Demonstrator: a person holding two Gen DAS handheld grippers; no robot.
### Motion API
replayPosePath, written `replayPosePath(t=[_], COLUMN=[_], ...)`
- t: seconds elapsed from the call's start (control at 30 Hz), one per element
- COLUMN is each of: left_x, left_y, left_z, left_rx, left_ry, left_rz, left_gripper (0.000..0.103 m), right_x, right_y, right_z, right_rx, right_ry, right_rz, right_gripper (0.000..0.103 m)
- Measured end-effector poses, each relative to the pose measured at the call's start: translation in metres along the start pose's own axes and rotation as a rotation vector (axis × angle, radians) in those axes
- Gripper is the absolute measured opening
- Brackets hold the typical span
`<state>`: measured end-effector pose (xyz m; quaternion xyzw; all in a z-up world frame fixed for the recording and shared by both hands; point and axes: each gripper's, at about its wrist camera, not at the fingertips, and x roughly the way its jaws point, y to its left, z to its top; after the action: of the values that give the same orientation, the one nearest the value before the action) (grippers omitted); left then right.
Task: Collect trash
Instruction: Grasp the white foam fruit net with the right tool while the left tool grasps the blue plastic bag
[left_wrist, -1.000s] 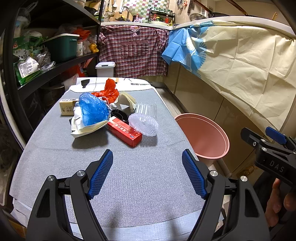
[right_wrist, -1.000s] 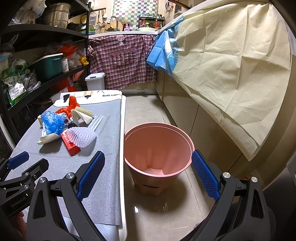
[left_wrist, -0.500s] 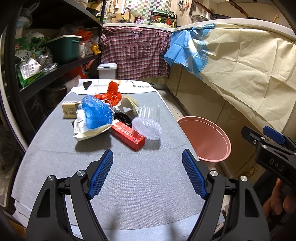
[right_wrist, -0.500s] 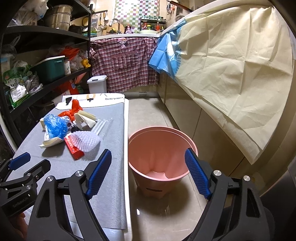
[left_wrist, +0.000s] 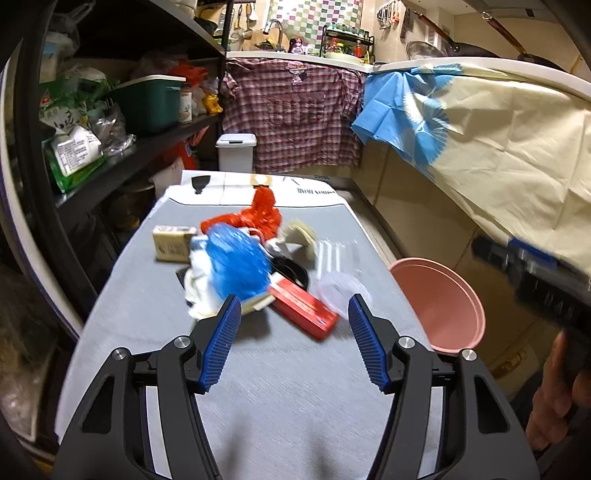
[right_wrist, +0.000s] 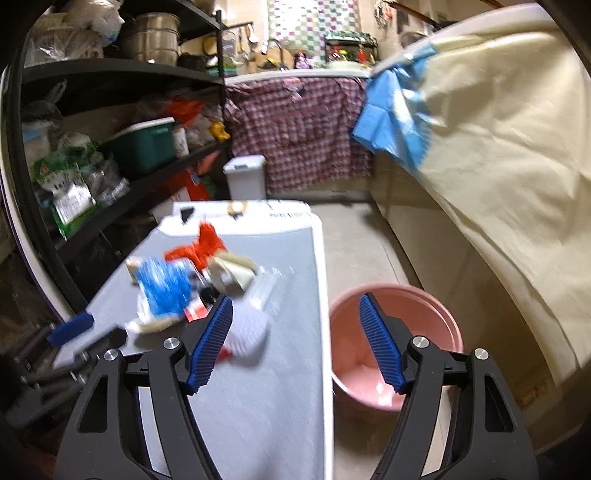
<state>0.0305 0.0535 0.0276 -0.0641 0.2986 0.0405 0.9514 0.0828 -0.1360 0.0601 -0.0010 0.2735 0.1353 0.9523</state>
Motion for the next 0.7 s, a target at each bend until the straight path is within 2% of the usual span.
replayPosePath(t=[0.07, 0.13, 0.23, 0.33, 0.4, 0.5, 0.57, 0.7], left_x=[0.008, 0.016, 0.028, 0.043, 0.054, 0.078, 0.086, 0.106], left_y=[0.005, 0.010, 0.020, 0.032, 0.040, 0.053, 0.056, 0.061], left_z=[0.011, 0.025, 0.041, 0.044, 0.038, 0.035, 0.038, 0.037], left_rx=[0.020, 0.046, 0.082, 0.062, 0.040, -0.017, -0.009, -0.021], left_ry=[0.006, 0.002, -0.044, -0.075, -0.081, -0.043, -0.033, -0.006], left_rz=[0.001, -0.003, 0.014, 0.038, 0.058, 0.069, 0.061, 0.062], left_gripper=[0.056, 0.056, 0.056, 0.056, 0.056, 0.056, 0.056, 0.056], right_x=[0.006, 0.018, 0.041, 0.061, 0.081, 0.109, 0.125, 0.150], right_y=[0.006, 0.012, 0.018, 0.020, 0.022, 0.019, 0.014, 0.013], right_z=[0.014, 0.026, 0.030, 0.016, -0.004, -0.027, -0.036, -0.044], right_rx=[0.006, 0.017, 0.052, 0.096, 0.105, 0.139, 0.185, 0.234], right_ry=[-0.021, -0.024, 0.001, 0.033, 0.093, 0.193, 0.244, 0.302], right_rz=[0.019, 0.049, 0.095, 0.149, 0.159, 0.175, 0.196, 0.224], right_gripper=[0.069, 0.064, 0.059, 0.059, 0.059, 0.059, 0.059, 0.059])
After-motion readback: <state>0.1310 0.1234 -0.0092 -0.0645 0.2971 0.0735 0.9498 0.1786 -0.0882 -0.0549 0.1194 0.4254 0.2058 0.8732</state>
